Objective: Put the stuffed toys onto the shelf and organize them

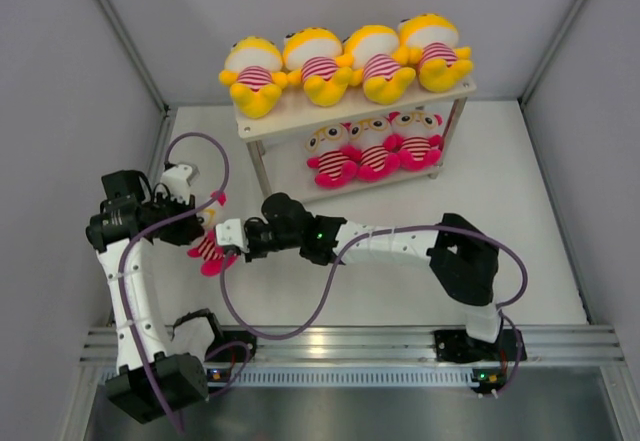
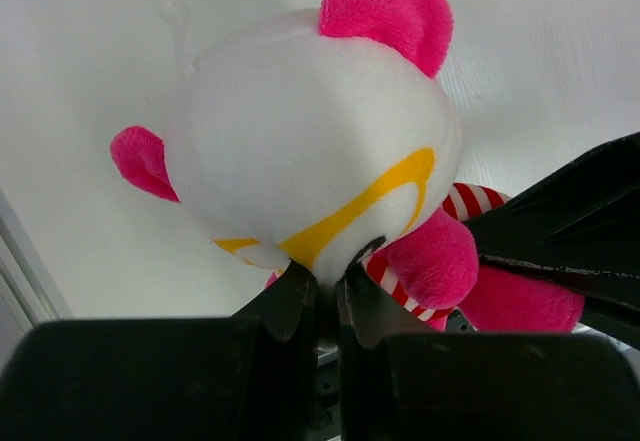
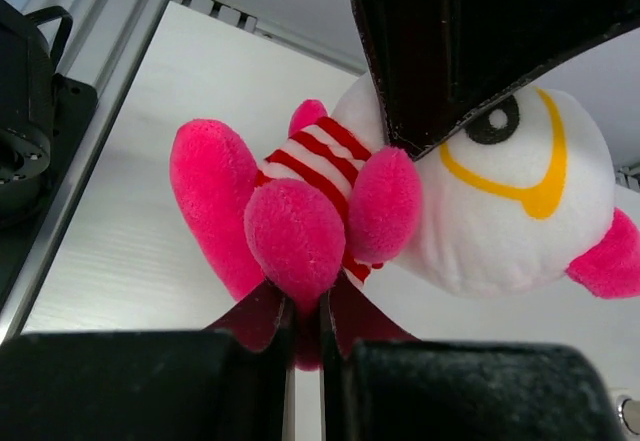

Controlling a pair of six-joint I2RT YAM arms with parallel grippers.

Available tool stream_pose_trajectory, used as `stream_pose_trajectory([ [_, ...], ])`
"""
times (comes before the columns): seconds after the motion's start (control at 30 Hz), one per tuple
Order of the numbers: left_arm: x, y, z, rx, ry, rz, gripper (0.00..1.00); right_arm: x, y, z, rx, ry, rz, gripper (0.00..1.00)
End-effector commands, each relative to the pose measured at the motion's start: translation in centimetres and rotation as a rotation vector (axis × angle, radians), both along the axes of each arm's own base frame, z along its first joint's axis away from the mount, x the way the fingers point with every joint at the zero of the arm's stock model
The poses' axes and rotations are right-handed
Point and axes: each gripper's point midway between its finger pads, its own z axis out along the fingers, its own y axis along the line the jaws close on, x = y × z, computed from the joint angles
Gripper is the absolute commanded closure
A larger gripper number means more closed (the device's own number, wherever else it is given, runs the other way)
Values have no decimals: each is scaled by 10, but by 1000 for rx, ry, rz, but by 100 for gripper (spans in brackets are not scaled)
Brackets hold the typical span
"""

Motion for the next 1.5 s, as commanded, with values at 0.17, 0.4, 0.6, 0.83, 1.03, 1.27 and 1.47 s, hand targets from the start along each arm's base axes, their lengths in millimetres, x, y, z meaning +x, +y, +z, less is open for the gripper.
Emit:
stream_pose_trajectory([
  [0.17,-2,3,17,43,-55,12,37,-25,-45,24,-69,-85,65,100],
  [0.4,-3,11,20,96,-68,24,21,-20,-122,22,-275,-192,-7,100],
  [0.6,-3,11,15,98,-55,18,21,14,-169,33,-402,-312,-178,100],
  [0.83,-5,12,11,107,-45,19,21,73,-193,61,-429,-405,-341,100],
  [1.03,-7,11,3,95,-21,20,21,108,-173,78,-325,-500,-336,100],
  [1.27,-7,10,-1,80,-5,20,21,145,-142,84,-215,-500,-264,100],
  [1.47,-6,10,-4,72,8,21,21,175,-126,79,-177,-482,-244,100],
])
